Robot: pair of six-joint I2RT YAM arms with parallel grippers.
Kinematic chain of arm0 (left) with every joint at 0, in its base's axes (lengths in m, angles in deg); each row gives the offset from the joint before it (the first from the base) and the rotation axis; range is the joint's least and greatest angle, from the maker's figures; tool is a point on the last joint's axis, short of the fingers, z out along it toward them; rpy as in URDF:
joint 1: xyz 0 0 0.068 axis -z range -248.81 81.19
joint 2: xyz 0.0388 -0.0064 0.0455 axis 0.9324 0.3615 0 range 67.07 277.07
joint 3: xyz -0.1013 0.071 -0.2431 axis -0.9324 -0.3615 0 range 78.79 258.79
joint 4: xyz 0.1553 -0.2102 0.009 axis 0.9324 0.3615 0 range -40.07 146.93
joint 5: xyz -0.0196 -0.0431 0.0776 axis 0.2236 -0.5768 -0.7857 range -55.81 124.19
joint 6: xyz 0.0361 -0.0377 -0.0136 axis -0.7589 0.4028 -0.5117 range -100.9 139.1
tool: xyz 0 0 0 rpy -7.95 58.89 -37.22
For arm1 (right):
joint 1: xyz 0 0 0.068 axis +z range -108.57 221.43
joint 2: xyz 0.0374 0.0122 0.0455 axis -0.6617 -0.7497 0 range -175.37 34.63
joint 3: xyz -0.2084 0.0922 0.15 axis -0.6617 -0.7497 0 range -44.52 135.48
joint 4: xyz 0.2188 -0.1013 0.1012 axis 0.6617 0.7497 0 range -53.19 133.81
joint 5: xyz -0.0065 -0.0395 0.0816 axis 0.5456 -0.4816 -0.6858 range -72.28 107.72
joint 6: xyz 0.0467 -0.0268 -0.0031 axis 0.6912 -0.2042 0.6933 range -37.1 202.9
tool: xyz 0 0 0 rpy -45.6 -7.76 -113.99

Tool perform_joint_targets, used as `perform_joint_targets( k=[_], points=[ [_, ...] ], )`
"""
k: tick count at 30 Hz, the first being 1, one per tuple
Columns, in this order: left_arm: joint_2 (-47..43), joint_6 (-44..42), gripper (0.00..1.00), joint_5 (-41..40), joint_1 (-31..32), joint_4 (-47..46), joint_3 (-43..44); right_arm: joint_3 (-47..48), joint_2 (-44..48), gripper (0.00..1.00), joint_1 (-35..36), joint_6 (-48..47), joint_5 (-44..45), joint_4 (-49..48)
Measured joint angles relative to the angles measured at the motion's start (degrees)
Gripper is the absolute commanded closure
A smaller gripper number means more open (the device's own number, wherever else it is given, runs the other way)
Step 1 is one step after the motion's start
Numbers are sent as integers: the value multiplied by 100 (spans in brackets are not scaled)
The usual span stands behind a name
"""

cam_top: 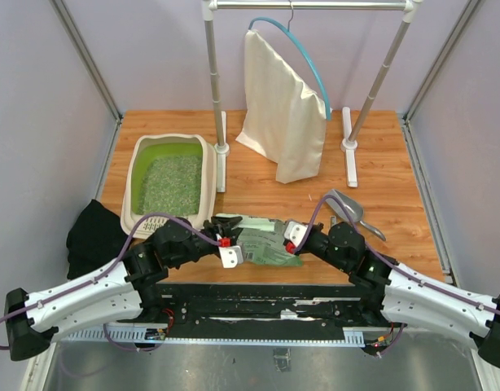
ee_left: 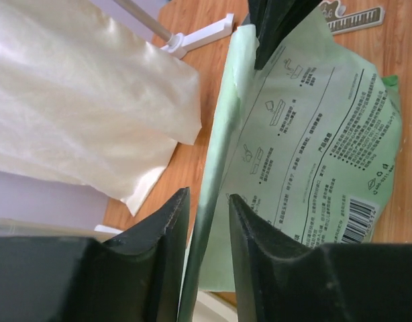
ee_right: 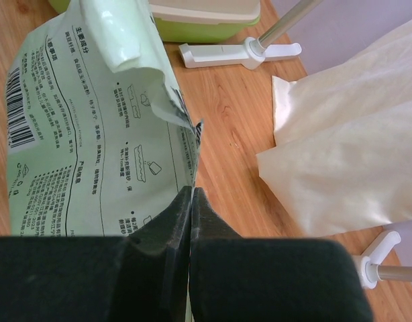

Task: Fill the litter box with clean litter
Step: Close the cat litter bag at the center of the board.

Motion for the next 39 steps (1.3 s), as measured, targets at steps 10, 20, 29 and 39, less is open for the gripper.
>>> perform_joint_targets(
  k=[10, 20, 29, 39],
  points=[
    [240, -269, 99, 127, 0, -4, -4, 0, 299, 90, 0, 107, -146, 341],
    [-922, -826, 99, 487, 0, 553, -516, 417, 914, 49, -11, 1147, -855, 1388],
    [-820, -1353, 100, 817, 0, 1222, -518, 2085, 584, 34, -516, 2463, -1204, 2184],
    [-957, -1593, 100, 745, 2, 1611, -531, 2800, -1349, 23, -1648, 3386, -2767, 3283]
  ],
)
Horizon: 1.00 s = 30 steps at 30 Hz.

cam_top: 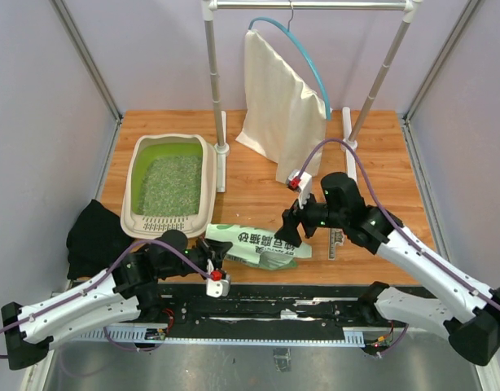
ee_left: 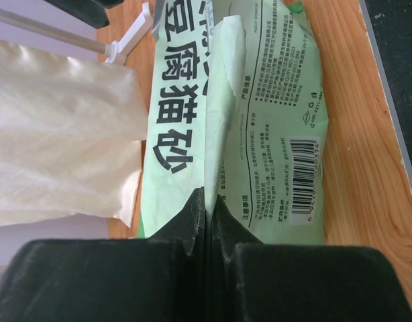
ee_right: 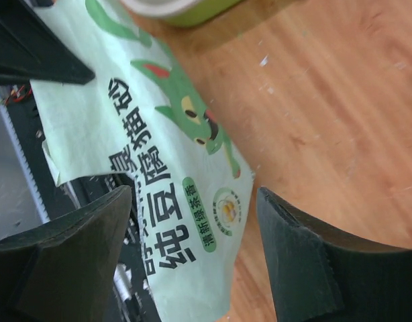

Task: Fill the litter box with clean litter
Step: Close the cat litter bag at the center of the board.

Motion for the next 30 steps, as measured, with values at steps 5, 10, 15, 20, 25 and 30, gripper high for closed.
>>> perform_joint_targets(
  k=[5, 10, 15, 20, 25, 30],
  points=[
    [-13, -87, 99, -79, -2, 101, -85, -2, -435, 22, -11, -2, -354, 240],
    [-61, -105, 99, -160, -2, 133, -173, -2, -772, 22, -33, -122, -647, 348],
    [-94, -105, 100, -179, -2, 131, -214, -4, -1113, 34, -33, -306, -859, 444],
    [-94, -101, 99, -188, 0, 136, -240, -31, -1231, 48, -70, -461, -1029, 474],
    [-94, -81, 98, -195, -2, 138, -251, -76, -1228, 42, -70, -595, -1078, 492],
    [-98, -81, 95, -238, -2, 138, -260, -138, -1231, 64, -70, -719, -1088, 496]
  ],
)
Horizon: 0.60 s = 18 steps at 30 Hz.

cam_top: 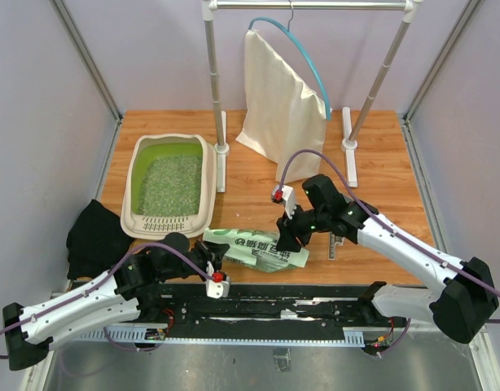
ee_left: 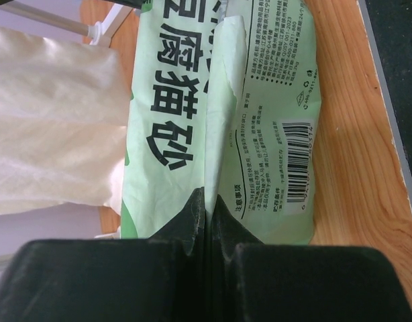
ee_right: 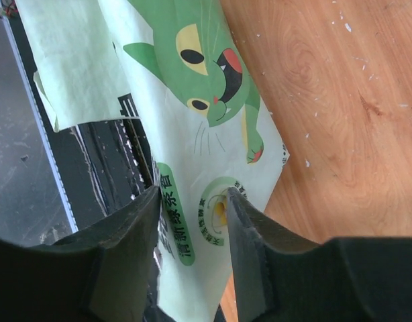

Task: Fill the litter box with clean litter
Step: Close the cat litter bag at the center of the board.

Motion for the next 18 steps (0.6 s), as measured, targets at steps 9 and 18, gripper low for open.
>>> perform_joint_targets(
  k=[9, 18],
  points=[
    [-177, 400, 25, 17, 0, 166, -9, -11, -22, 99, 0, -188, -57, 2],
    [-356, 2603, 0, 1342, 0, 411, 1154, -68, 70, 99, 0, -295, 2, -20]
  ],
)
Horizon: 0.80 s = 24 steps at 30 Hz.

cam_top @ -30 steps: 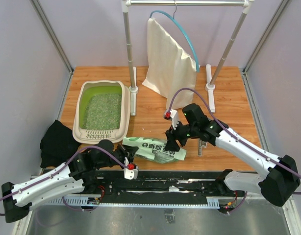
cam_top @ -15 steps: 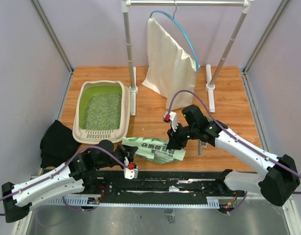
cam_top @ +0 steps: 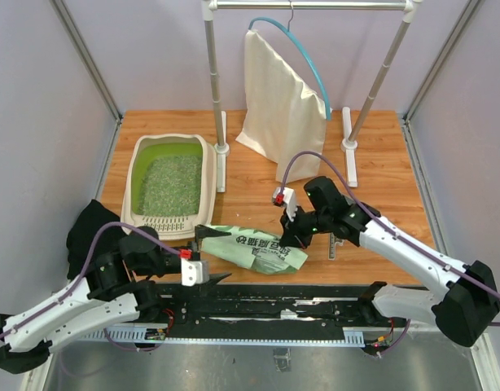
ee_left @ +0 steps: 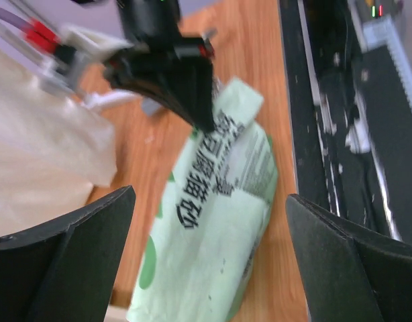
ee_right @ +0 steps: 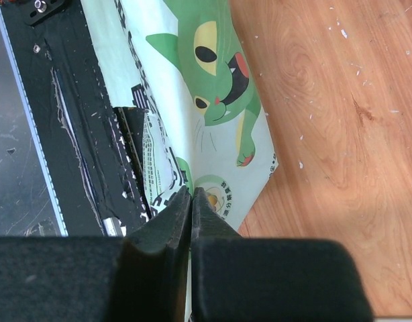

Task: Fill the litter box with clean litter
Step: Close the cat litter bag at the center of the board.

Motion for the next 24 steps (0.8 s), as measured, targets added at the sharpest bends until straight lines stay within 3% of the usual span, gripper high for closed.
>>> perform_joint_targets(
  k=[5, 10, 15, 21, 24],
  points=[
    [-24, 1355, 0, -297, 2, -1233, 26, -227, 306, 99, 0, -31, 33, -101],
    [1362, 2271, 0, -844, 2, -1755, 310, -459, 612, 99, 0, -44, 57, -225],
    [3056, 2452, 0, -975, -7, -1552, 1086, -570, 737, 99, 0, -76, 59, -334],
    [3491, 2406, 0, -704, -240, -1451, 1075, -693, 894, 99, 0, -170, 55, -455],
    [3591, 2315, 5, -365, -560, -1458, 1080, -743, 981, 99, 0, -205, 52, -479]
  ],
)
